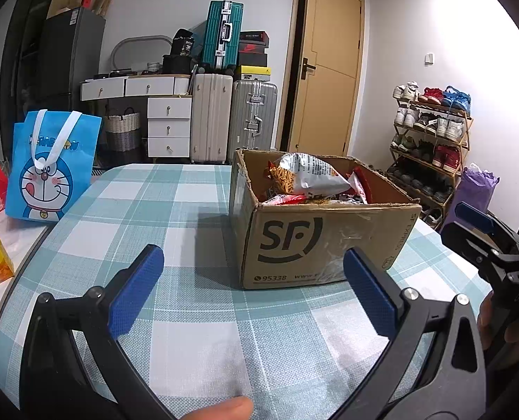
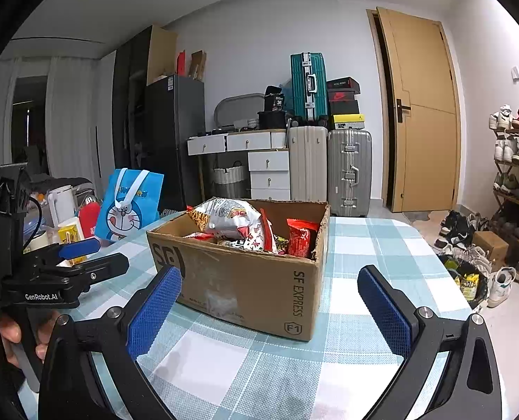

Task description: Organize snacks

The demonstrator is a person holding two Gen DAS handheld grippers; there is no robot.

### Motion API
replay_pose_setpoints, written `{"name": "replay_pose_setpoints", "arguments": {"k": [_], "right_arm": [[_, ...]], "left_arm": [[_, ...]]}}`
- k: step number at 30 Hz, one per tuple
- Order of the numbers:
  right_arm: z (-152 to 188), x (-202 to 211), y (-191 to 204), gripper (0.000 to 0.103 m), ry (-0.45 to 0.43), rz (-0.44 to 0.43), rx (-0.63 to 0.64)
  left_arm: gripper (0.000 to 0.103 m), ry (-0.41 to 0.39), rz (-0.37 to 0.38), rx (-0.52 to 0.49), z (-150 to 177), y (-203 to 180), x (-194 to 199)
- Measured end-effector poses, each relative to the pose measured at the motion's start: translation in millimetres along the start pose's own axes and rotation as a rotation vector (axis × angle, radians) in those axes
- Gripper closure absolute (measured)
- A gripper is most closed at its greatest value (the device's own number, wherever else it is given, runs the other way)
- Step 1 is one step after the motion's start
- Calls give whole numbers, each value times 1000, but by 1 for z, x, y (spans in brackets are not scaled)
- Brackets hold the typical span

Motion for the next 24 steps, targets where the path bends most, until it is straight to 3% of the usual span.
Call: {"name": "replay_pose_setpoints", "arguments": {"k": [24], "right_arm": [[1, -1, 1, 0, 1, -3, -4]], "left_arm": [[0, 1, -1, -1, 0, -2, -1]]}}
Point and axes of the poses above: each gripper's, at about its wrist camera, not at the fingertips, and x roughly against the way its jaws point, y to its left, z to its underside, the point moved 5 cm from there along -x, roughly the way its jaws point, and after that the axes turned 11 degrees about y, right-handed, at the moved point
